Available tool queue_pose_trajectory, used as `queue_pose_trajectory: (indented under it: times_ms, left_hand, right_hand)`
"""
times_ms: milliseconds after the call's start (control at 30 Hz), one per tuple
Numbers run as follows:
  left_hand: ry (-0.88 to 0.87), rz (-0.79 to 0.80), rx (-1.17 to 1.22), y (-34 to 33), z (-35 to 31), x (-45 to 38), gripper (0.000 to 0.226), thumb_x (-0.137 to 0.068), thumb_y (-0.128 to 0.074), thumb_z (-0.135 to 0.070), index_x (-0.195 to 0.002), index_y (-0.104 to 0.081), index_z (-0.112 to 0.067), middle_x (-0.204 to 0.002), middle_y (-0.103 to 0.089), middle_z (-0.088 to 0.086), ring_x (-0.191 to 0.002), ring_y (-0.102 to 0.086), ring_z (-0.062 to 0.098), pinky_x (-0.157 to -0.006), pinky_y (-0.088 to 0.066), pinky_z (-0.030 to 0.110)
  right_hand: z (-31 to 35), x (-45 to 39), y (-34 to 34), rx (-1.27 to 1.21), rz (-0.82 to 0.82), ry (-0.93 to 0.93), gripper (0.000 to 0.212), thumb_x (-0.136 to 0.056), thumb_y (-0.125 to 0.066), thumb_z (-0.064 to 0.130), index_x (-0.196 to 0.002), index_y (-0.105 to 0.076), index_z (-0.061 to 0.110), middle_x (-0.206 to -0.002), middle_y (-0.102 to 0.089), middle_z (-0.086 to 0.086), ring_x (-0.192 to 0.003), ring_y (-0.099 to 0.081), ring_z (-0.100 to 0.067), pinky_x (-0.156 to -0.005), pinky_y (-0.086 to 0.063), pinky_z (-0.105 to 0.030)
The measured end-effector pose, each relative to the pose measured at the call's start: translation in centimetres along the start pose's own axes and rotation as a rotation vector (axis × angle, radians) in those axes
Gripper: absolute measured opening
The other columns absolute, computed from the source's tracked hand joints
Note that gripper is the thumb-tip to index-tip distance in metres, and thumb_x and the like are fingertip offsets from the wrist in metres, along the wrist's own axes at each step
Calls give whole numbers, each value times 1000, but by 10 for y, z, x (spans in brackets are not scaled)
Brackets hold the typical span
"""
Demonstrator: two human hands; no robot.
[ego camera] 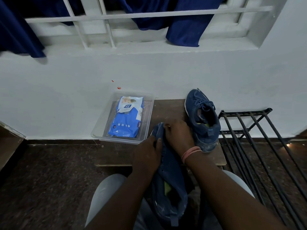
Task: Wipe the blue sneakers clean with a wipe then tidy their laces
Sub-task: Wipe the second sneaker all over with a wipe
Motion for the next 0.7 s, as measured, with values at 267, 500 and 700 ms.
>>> queue_pose_trajectory:
  times_ms: [267,500,700]
  left_hand:
    - [24,-22,12,0,0,1,36,-105,-48,-42,-83,-58,-16,-70,-61,0,-65,-60,15,-67,-53,41]
    - [50,-42,-7,3,-4,4,34,-104,-49,-44,-82,-56,-18,-69,-60,0,-65,-61,18,-66,-54,39]
    - [171,-13,16,4,0,3,36,-101,-51,-49,-79,-54,-21,-68,-59,-5,-65,-58,10,-63,-45,32]
  right_hand:
    - [-17,40,-4,-268,217,-20,25,-83,-63,2,-72,-73,21,-76,-73,8,-69,-64,-5,-66,-50,-21]
    - [-12,97,13,-391,-101,-25,21,-92,-57,4,-82,-55,22,-83,-61,7,-79,-55,-3,-69,-41,-14]
    - [-24,124,27,-535,-88,-99,17,-95,-61,15,-81,-57,23,-74,-62,7,-70,-59,-5,-61,-45,-18]
Point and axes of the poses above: each hand's wrist, its own x-axis away from the middle knuckle, its own y-axis out of the back of the hand, z = x × y, the point moved 8 cm from there along -x, towards the middle knuckle
